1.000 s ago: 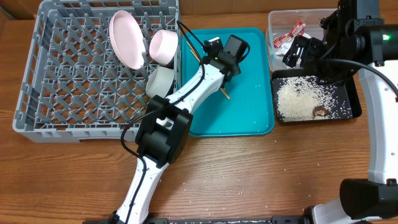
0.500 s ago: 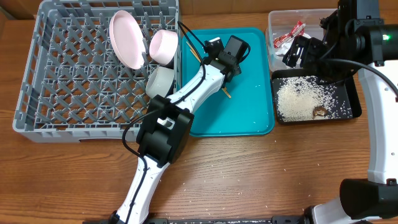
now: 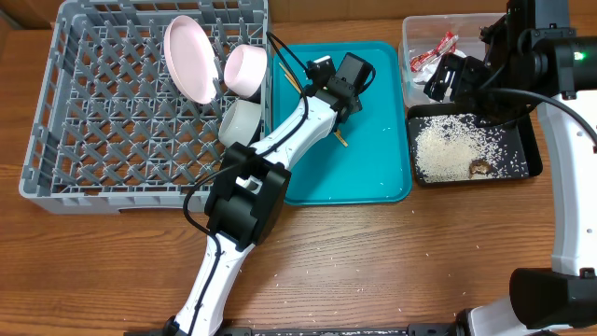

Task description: Sort waste into correct bins and load items into the dishwasher

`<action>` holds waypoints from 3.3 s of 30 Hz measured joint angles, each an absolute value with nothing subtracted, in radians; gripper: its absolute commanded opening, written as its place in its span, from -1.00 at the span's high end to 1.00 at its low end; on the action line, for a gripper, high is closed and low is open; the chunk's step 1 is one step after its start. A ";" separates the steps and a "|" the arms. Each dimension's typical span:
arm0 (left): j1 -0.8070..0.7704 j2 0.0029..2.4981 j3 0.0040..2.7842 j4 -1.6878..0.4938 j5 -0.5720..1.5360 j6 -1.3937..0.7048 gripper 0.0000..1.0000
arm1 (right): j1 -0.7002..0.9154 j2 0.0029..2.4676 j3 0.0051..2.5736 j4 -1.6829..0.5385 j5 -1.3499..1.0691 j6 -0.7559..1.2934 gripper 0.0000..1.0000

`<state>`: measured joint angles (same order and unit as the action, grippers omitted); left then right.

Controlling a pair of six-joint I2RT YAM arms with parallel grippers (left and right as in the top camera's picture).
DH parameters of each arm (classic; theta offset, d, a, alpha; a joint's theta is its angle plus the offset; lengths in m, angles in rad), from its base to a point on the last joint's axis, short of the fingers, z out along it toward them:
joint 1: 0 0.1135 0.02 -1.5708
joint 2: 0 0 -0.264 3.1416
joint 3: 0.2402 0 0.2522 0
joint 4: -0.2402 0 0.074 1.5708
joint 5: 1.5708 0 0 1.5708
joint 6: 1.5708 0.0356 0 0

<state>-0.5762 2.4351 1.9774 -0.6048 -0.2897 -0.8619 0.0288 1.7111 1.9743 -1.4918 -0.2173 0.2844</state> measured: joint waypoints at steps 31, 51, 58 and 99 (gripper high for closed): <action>-0.642 2.444 2.016 -0.676 -0.176 -0.735 -0.50 | 0.029 1.711 1.974 -1.491 -0.217 0.284 -1.00; -0.708 2.440 2.048 -0.684 -0.146 -0.431 -0.43 | 0.029 1.711 1.974 -1.491 -0.218 0.284 -1.00; -0.710 2.440 2.048 -0.641 -0.145 -0.377 -0.43 | 0.029 1.711 1.974 -1.492 -0.218 0.284 -1.00; -0.618 2.452 2.049 -0.752 -0.110 -0.921 0.35 | 0.029 1.711 1.974 -1.492 -0.218 0.284 -1.00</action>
<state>-0.6182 2.4523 2.0487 -0.7517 -0.1101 -0.9215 0.0288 1.7111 1.9743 -1.4921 -0.2176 0.2840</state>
